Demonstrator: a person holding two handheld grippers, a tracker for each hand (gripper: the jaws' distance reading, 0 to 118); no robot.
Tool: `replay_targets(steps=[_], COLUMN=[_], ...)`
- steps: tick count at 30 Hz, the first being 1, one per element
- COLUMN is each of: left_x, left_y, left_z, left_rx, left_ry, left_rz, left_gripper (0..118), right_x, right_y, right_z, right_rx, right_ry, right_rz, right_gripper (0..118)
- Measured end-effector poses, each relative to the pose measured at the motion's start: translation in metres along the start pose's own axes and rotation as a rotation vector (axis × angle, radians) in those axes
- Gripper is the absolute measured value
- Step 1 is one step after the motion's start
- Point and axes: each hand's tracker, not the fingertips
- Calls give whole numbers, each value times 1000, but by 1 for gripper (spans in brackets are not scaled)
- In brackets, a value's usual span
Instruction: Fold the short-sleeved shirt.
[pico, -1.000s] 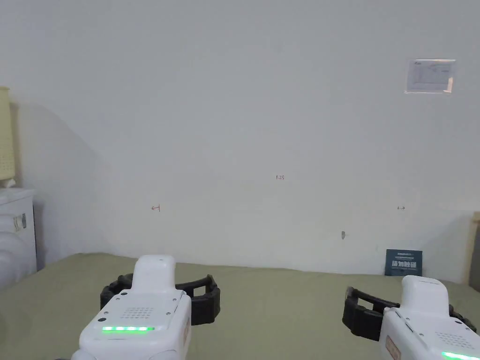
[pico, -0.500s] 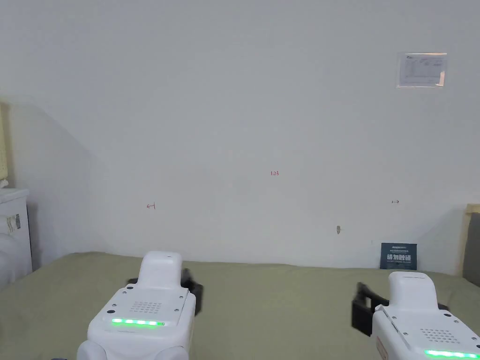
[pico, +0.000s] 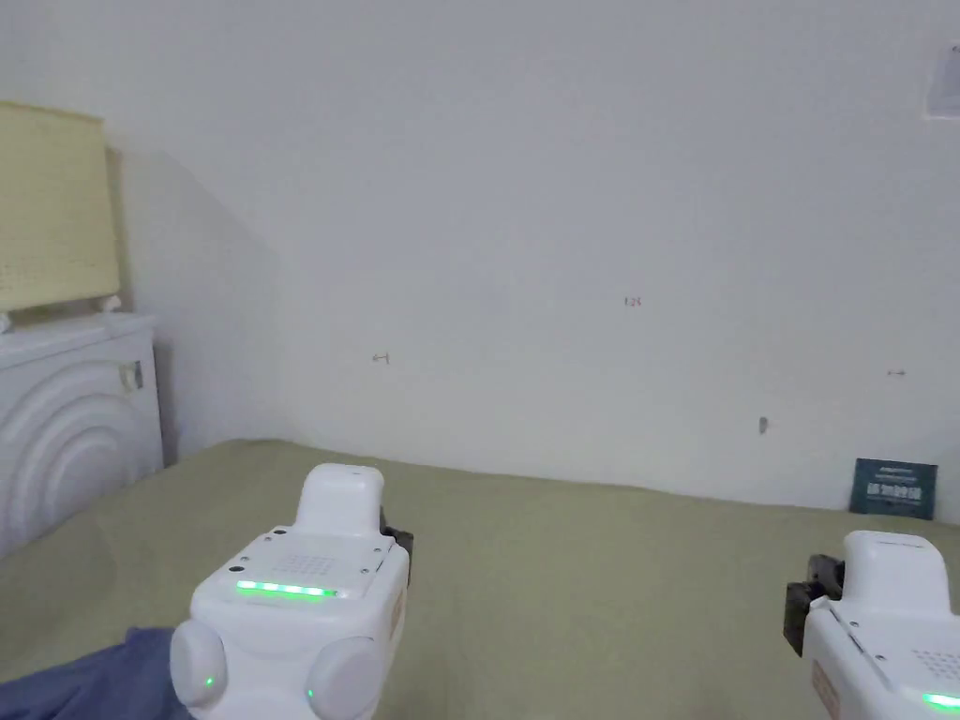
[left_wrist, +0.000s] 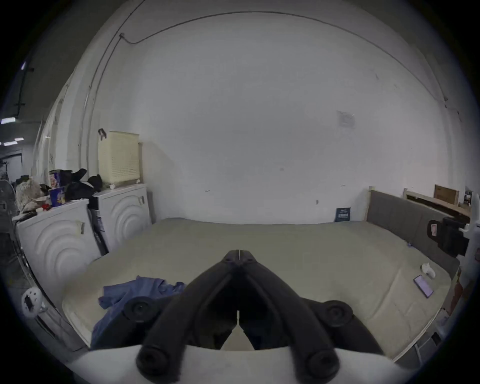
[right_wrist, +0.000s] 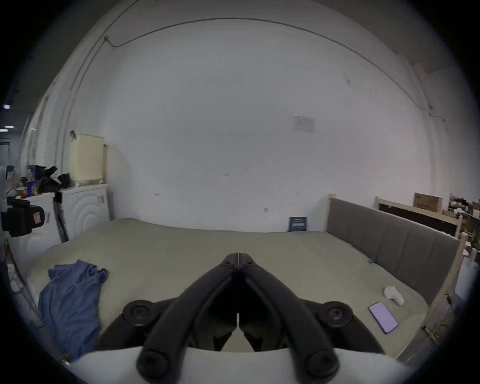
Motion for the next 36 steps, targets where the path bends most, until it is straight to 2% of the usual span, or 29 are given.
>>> replay_targets(steps=[8, 11, 14, 19, 25, 30, 32, 36], left_x=[-133, -169, -191, -210, -214, -213, -208, -206], left_y=[-13, -22, -26, -38, -63, -105, -129, -175], left_z=[43, 62, 74, 61, 12, -64, -101, -167], left_rx=[-45, -54, -80, -121, -210, -396, -459, -585], left_ry=[333, 459, 470, 477, 412, 278, 260, 201], left_rz=[67, 24, 65, 90, 122, 183, 180, 261], left_gripper=[0, 0, 0, 0, 0, 0, 0, 0], right_x=[-123, -165, -194, -213, -213, -204, -199, -188], right_y=[-8, -10, -16, -28, -46, -71, -84, -111], right_z=[-29, -36, -40, -49, -70, -87, -94, -102], right_rx=[-22, -29, -44, -67, -110, -166, -198, -271], right_ry=[336, 423, 491, 512, 490, 463, 446, 422], right_rz=[-30, -20, -22, -5, 7, 37, 48, 86], right_gripper=[0, 0, 0, 0, 0, 0, 0, 0])
